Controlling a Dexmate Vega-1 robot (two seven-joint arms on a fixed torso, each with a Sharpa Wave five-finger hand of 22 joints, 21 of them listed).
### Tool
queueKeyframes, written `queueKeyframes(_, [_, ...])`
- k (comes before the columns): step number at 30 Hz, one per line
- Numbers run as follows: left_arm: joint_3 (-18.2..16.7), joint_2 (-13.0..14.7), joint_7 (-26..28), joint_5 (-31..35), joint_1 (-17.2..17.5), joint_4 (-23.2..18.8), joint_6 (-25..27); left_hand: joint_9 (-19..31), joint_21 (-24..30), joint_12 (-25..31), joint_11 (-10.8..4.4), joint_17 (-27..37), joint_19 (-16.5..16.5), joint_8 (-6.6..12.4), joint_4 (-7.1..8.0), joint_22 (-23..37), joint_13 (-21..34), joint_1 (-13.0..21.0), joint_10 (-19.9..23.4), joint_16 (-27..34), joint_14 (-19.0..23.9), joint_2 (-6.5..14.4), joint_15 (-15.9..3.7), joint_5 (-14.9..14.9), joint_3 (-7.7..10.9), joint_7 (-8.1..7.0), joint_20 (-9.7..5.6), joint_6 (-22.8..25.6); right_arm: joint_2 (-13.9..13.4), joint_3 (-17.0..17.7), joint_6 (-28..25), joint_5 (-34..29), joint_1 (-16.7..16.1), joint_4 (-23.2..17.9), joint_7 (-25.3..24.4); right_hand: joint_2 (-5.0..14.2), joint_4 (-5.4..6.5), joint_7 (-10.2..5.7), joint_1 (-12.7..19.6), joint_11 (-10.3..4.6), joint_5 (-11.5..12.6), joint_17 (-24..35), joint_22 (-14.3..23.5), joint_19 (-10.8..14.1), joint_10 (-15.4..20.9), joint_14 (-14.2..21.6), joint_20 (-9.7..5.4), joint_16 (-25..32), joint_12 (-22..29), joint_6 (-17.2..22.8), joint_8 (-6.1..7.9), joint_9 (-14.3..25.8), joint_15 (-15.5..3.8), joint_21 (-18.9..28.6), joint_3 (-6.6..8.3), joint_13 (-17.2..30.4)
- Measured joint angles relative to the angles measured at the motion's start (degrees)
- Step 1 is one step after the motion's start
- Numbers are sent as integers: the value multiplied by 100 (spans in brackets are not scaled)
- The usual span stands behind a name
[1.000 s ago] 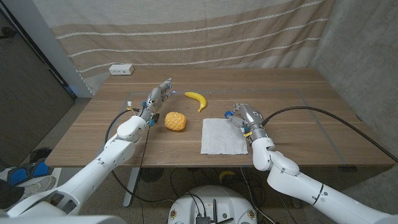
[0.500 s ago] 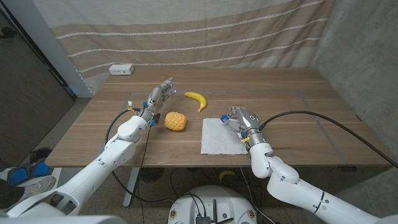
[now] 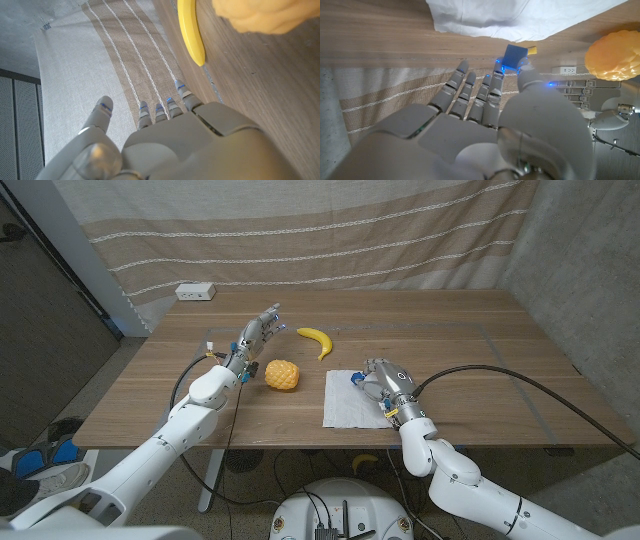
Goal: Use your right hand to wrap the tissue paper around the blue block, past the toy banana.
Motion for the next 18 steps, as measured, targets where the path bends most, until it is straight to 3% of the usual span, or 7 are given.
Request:
queueKeyframes(12, [6,15,-28,10,10,-27,-1,0,0,0,0,0,31,0,0,0,0,0,0,0,0,0,0,0,0,0,31,0,1,-46,-165,-219,-71,-28,167,-35,8,-3,39,23,0,0,0,0,22,0,0,0,0,-2,-1,0,0,22,-55,0])
queueKeyframes(15, [10,15,-42,7,7,-27,-1,0,0,0,0,0,31,0,0,0,0,0,0,0,0,0,0,0,0,0,31,0,1,-48,-198,-242,-93,-47,193,-10,8,-64,116,31,-1,-11,0,0,31,-1,0,0,0,-64,-3,0,1,22,-55,0])
queueKeyframes(18, [15,15,-51,2,-6,-22,-1,0,0,0,0,0,31,0,0,0,0,0,0,0,0,0,0,0,0,0,31,0,1,-48,-257,-268,-125,-90,240,-10,3,-207,116,85,-1,-38,0,-23,-23,-43,23,-21,-46,-208,-95,2,0,22,-113,0])
